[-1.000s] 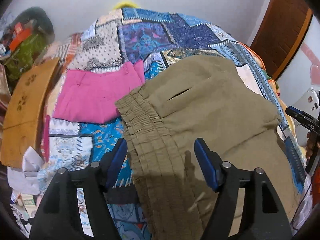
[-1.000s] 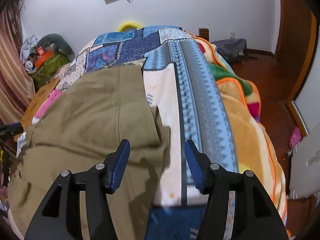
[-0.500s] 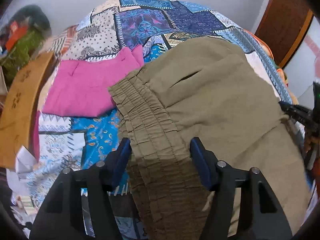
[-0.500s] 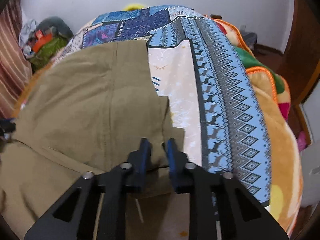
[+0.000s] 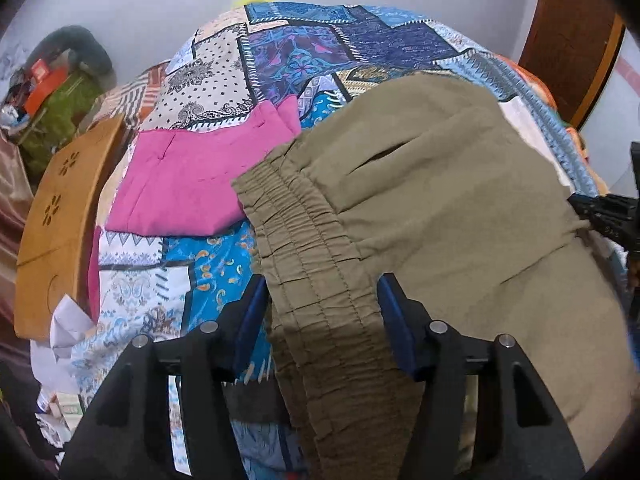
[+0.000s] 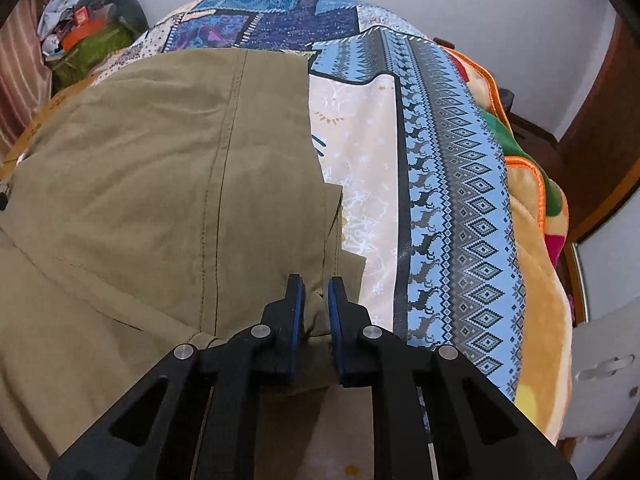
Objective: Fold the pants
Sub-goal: 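Grasp the waistband with the left tool while the right tool grasps the pant leg hem, then lift the olive pants with both tools and stretch them out in the air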
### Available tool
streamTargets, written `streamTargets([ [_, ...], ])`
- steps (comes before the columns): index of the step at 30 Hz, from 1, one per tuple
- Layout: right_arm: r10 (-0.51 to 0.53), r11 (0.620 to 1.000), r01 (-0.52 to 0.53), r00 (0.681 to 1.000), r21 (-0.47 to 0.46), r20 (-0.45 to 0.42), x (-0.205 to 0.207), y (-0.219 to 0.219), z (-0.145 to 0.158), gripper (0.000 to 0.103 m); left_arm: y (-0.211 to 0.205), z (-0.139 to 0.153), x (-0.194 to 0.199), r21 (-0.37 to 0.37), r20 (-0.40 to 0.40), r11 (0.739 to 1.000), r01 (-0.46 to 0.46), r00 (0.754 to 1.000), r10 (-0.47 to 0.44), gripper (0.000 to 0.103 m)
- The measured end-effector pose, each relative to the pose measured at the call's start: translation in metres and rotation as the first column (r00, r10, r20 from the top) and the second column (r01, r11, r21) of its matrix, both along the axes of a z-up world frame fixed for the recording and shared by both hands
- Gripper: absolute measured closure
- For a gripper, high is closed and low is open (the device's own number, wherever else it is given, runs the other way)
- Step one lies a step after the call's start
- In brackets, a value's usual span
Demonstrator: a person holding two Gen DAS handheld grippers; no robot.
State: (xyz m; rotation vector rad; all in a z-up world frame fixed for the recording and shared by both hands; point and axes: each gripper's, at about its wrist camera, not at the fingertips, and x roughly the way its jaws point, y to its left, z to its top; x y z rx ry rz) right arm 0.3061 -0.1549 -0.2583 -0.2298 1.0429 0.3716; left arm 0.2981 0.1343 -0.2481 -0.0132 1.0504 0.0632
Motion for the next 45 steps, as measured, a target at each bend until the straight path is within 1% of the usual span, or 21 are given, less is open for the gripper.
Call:
streamTargets([
  [2,-0.008,1.0,0.008,1.0,0.013,-0.021,-0.001,-0.003,0.005,0.088,0.0,0.013,-0.007,0.011,0.021,1.0,-0.002,1.0,0.002,0.042],
  [4,-0.022,1.0,0.022,0.999,0.015,-0.028,-0.003,-0.005,0.012,0.085,0.002,0.028,-0.012,0.043,0.058,0.999,-0.012,0.998,0.01,0.033],
  [7,-0.021,0.999,0.023,0.999,0.046,-0.024,-0.01,-0.008,0.028,0.076,0.011,0.043,-0.012,0.045,0.098,0.999,-0.025,0.995,0.021,0.025],
  [9,-0.003,0.998,0.002,1.0,0.065,0.022,-0.014,-0.006,0.045,0.063,0.02,0.05,-0.007,0.041,0.12,0.999,-0.035,0.992,0.03,0.023],
  [10,0.004,0.998,-0.007,0.999,0.07,0.046,-0.015,-0.004,0.052,0.053,0.024,0.052,-0.002,0.044,0.126,0.998,-0.045,0.991,0.039,0.022],
  [11,0.008,0.997,-0.014,0.997,0.076,0.083,-0.015,-0.002,0.061,0.047,0.028,0.053,0.004,0.046,0.13,0.997,-0.055,0.99,0.049,0.022],
  [13,0.01,0.996,-0.021,0.991,0.086,0.131,-0.009,0.003,0.073,0.041,0.036,0.052,0.016,0.036,0.125,0.997,-0.07,0.99,0.065,0.022],
  [14,0.005,0.995,-0.019,0.989,0.095,0.147,-0.003,0.006,0.078,0.031,0.041,0.049,0.024,0.025,0.117,0.997,-0.074,0.991,0.071,0.021],
  [16,-0.012,0.992,-0.008,0.986,0.122,0.163,0.012,0.01,0.083,0.022,0.047,0.041,0.039,0.009,0.098,0.996,-0.084,0.992,0.083,0.021],
  [20,-0.024,0.989,-0.001,0.986,0.151,0.164,0.046,0.022,0.079,0.022,0.056,0.016,0.069,-0.029,0.049,0.995,-0.092,0.994,0.093,0.021],
  [27,0.004,0.994,-0.02,0.989,0.103,0.146,0.108,0.051,0.049,0.023,0.072,-0.02,0.107,-0.103,-0.014,0.987,-0.122,0.993,0.121,0.021],
  [30,0.012,0.994,-0.026,0.992,0.109,0.126,0.131,0.058,0.037,0.026,0.077,-0.033,0.113,-0.137,-0.044,0.984,-0.115,0.993,0.11,0.021],
  [32,0.0,0.992,-0.014,0.995,0.126,0.104,0.144,0.059,0.03,0.036,0.079,-0.04,0.115,-0.172,-0.056,0.979,-0.107,0.994,0.099,0.021],
  [34,-0.001,0.989,-0.008,0.998,0.15,0.061,0.154,0.061,0.022,0.041,0.079,-0.043,0.115,-0.207,-0.062,0.973,-0.103,0.994,0.092,0.021],
  [35,-0.003,0.988,-0.004,0.999,0.152,0.042,0.159,0.063,0.017,0.047,0.079,-0.046,0.116,-0.232,-0.069,0.967,-0.103,0.994,0.089,0.021],
  [37,0.003,0.988,-0.004,1.0,0.154,0.007,0.163,0.067,0.007,0.052,0.079,-0.051,0.117,-0.265,-0.082,0.958,-0.111,0.992,0.092,0.024],
  [38,-0.005,0.986,0.002,1.0,0.164,0.018,0.162,0.067,0.007,0.055,0.079,-0.053,0.117,-0.277,-0.085,0.955,-0.108,0.993,0.087,0.025],
  [39,-0.009,0.985,0.004,1.0,0.174,0.027,0.161,0.068,0.008,0.059,0.079,-0.054,0.117,-0.286,-0.085,0.953,-0.101,0.993,0.08,0.03],
  [41,0.008,0.982,-0.012,1.0,0.188,0.021,0.158,0.07,0.008,0.077,0.078,-0.053,0.117,-0.3,-0.082,0.949,-0.099,0.994,0.078,0.034],
  [43,0.006,0.984,-0.01,1.0,0.175,0.025,0.157,0.071,0.009,0.087,0.077,-0.05,0.116,-0.291,-0.073,0.951,-0.104,0.994,0.087,0.043],
  [45,0.007,0.989,-0.012,0.999,0.144,0.037,0.155,0.073,0.011,0.09,0.075,-0.045,0.115,-0.262,-0.057,0.961,-0.093,0.995,0.081,0.049],
])
